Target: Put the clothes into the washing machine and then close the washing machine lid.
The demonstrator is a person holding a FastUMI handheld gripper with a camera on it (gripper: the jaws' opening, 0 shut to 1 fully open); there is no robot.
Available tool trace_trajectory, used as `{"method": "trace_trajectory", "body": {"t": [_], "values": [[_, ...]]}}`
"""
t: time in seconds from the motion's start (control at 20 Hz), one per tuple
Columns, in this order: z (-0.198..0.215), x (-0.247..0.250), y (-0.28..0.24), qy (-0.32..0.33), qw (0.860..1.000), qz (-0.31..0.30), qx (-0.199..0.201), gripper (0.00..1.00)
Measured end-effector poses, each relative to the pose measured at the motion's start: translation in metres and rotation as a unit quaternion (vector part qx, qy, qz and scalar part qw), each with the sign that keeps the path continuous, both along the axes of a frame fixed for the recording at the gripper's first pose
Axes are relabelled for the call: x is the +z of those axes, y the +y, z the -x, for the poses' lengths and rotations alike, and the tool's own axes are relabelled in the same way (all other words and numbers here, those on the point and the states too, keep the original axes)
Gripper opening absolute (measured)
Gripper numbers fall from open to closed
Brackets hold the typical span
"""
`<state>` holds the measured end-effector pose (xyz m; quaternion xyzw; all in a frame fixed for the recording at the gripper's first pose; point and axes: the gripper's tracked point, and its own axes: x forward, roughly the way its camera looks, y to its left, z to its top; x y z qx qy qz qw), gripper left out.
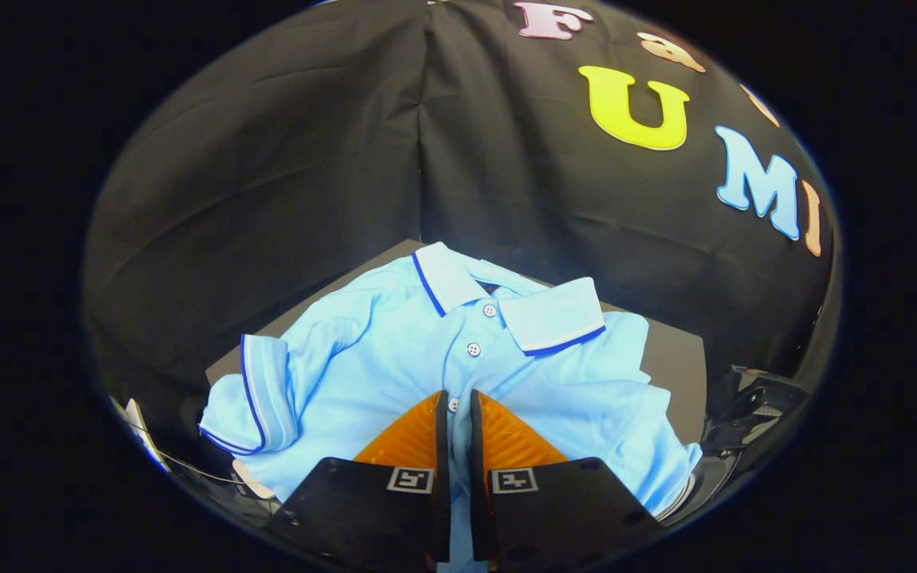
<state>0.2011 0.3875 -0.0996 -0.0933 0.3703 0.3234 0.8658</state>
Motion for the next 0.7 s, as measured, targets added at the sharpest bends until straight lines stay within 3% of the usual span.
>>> {"method": "trace_trajectory", "body": {"t": [0.05, 0.7], "values": [[-0.001, -0.004, 0.003, -0.003, 1.000, -0.001, 0.003, 0.02], [0.000, 0.054, -0.015, -0.031, 0.993, -0.116, -0.011, 0.01]]}}
